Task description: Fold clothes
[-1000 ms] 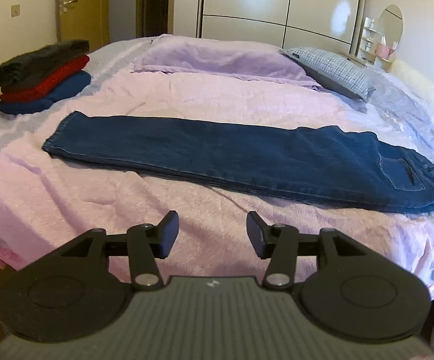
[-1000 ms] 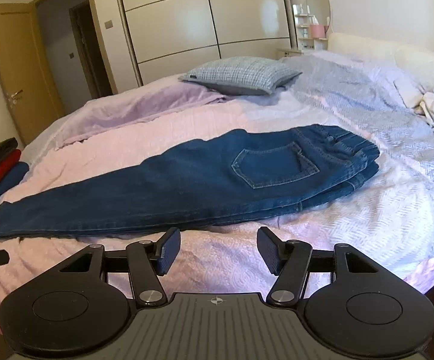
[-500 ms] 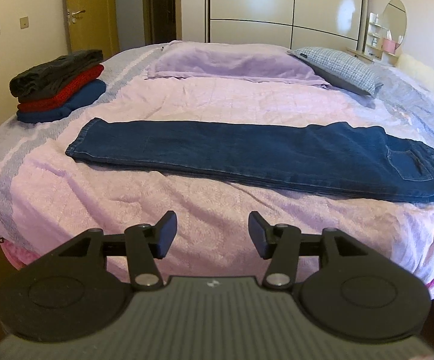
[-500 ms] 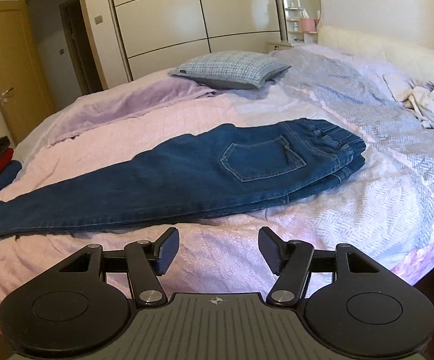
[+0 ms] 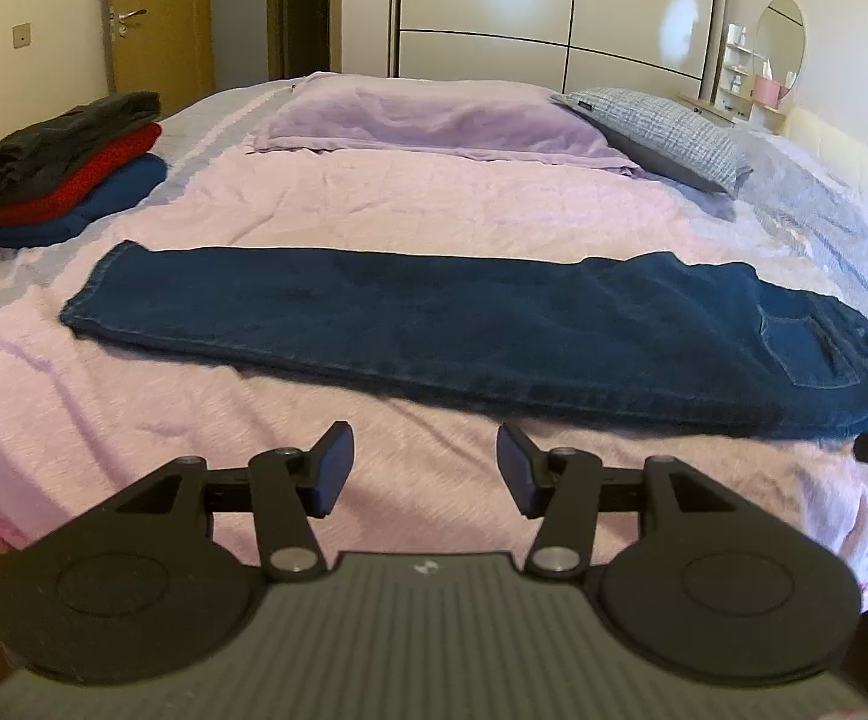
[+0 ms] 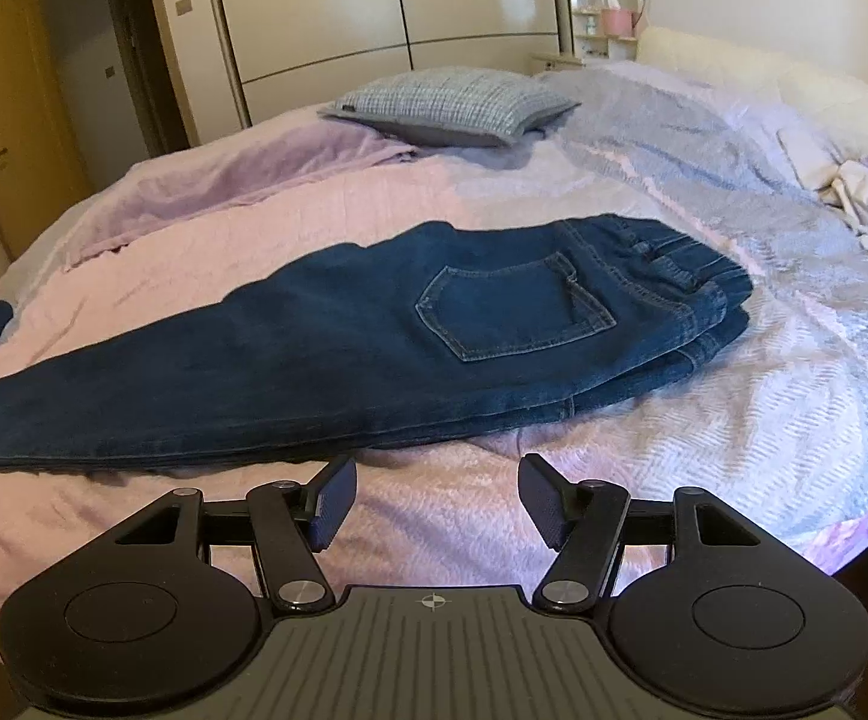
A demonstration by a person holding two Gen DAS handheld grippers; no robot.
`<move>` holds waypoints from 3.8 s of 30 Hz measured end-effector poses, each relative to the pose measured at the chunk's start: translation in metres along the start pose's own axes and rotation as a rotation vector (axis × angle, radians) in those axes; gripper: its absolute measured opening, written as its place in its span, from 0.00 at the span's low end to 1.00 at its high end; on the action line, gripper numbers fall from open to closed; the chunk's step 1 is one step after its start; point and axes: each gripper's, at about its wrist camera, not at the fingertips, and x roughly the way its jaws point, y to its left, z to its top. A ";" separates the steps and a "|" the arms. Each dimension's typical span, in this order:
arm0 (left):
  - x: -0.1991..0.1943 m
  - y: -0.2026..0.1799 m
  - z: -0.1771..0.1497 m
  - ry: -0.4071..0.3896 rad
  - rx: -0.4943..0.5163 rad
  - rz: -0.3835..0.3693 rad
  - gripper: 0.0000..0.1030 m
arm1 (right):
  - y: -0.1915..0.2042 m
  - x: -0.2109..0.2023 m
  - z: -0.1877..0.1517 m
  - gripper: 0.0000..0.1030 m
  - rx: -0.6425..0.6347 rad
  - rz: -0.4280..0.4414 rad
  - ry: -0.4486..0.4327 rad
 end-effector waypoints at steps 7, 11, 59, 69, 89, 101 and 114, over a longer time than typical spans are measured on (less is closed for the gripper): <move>0.031 -0.033 0.008 0.039 0.033 -0.027 0.47 | -0.013 0.025 0.011 0.62 -0.027 -0.017 0.030; 0.047 -0.048 0.012 0.060 0.047 -0.049 0.47 | -0.021 0.032 0.017 0.62 -0.022 -0.028 0.045; 0.156 0.279 0.002 -0.110 -0.975 0.008 0.07 | -0.022 0.116 0.049 0.62 0.317 0.056 0.054; 0.111 0.143 0.089 -0.310 -0.122 0.090 0.03 | -0.036 0.111 0.048 0.62 0.348 0.102 0.044; 0.110 0.017 0.044 -0.062 0.198 -0.403 0.18 | -0.017 0.112 0.064 0.62 0.518 0.535 0.063; 0.118 0.098 0.066 -0.075 -0.072 -0.365 0.16 | 0.052 0.190 0.051 0.47 0.759 0.564 0.398; 0.114 0.128 0.064 -0.073 -0.155 -0.402 0.16 | 0.088 0.169 0.043 0.04 0.485 0.587 -0.041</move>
